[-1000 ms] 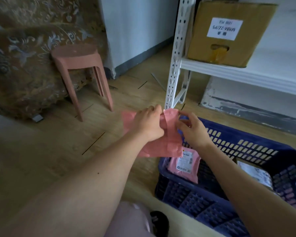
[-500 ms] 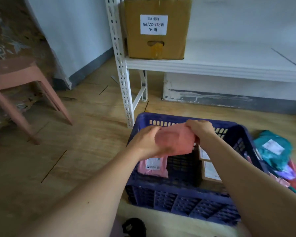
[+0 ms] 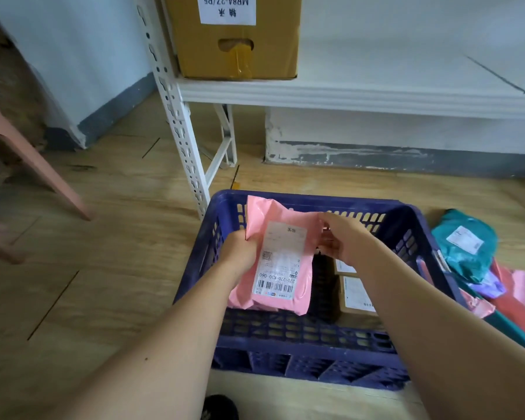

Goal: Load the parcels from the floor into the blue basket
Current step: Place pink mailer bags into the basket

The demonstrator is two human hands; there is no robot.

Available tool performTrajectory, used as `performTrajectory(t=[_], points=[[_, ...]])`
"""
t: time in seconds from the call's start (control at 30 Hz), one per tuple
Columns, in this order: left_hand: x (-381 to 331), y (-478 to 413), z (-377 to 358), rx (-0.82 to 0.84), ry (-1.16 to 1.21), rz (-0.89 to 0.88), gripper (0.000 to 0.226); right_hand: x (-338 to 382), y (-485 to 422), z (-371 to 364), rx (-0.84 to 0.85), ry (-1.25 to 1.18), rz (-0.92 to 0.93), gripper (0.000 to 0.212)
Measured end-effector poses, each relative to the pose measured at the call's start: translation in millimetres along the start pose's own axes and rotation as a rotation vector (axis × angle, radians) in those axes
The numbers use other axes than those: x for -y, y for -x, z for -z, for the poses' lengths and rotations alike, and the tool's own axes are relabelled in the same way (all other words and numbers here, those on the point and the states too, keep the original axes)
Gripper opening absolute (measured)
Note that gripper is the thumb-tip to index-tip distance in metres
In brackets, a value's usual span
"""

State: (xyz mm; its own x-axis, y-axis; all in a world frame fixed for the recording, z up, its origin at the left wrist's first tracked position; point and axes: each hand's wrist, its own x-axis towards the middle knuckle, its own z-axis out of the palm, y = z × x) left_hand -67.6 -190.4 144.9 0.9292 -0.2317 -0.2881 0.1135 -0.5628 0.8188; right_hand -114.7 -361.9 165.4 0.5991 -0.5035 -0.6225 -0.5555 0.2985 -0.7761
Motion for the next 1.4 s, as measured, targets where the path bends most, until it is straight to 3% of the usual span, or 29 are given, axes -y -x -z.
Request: performTrajectory(t=[0.1, 0.23, 0.37, 0.43, 0.5, 0.57, 0.67, 0.77, 0.87, 0.97, 1.07, 1.13, 1.2, 1.4], points=[[6.8, -8.5, -15.1, -0.019, 0.219, 0.126, 0.028, -8.8, -12.3, -2.7, 0.029, 0.131, -0.013, 0.02], [20.9, -22.1, -23.9, -0.051, 0.301, 0.275, 0.034, -21.3, -28.4, -7.3, 0.084, 0.362, -0.045, 0.024], [32.6, -38.0, -22.4, -0.069, 0.36, 0.39, 0.039, -33.9, -37.2, -18.0, 0.315, 0.559, -0.1, 0.028], [37.4, -46.7, -25.3, -0.102, 0.376, 0.429, 0.035, -38.6, -38.5, -22.9, 0.447, 0.551, -0.131, 0.017], [42.5, -53.8, -30.6, -0.197, 0.351, 0.44, 0.038, -41.5, -43.0, -26.1, 0.445, 0.561, -0.095, 0.008], [45.6, -54.6, -35.8, -0.331, 0.203, 0.379, 0.051, -41.7, -49.7, -27.3, 0.281, 0.72, 0.074, 0.006], [49.0, -53.6, -38.3, -0.392, -0.115, 0.06, 0.08, -40.0, -58.8, -29.4, 0.051, 1.096, 0.398, 0.013], [55.3, -59.2, -43.2, -0.132, -0.547, -0.291, 0.087, -44.0, -63.7, -33.9, 0.009, 1.238, 0.491, 0.016], [69.3, -61.2, -54.3, 0.154, -0.901, -0.432, 0.078, -47.9, -66.2, -38.1, 0.032, 1.305, 0.543, 0.018], [81.0, -64.3, -65.8, 0.289, -0.894, -0.329, 0.05, -51.9, -71.6, -43.8, 0.046, 1.291, 0.571, 0.016], [78.5, -69.5, -71.9, 0.237, -0.7, -0.158, 0.026, -56.2, -78.0, -47.8, -0.078, 1.093, 0.612, 0.027], [78.4, -77.2, -74.2, 0.184, -0.57, -0.039, 0.029, -56.5, -83.6, -47.8, -0.192, 0.889, 0.563, 0.043], [77.2, -82.5, -76.8, 0.161, -0.498, 0.088, 0.03, -58.2, -90.4, -45.0, -0.223, 0.81, 0.435, 0.046], [77.7, -97.9, -93.1, 0.084, -0.124, 0.412, 0.029, -93.4, -106.6, -32.4, -0.073, 0.876, 0.132, 0.039]])
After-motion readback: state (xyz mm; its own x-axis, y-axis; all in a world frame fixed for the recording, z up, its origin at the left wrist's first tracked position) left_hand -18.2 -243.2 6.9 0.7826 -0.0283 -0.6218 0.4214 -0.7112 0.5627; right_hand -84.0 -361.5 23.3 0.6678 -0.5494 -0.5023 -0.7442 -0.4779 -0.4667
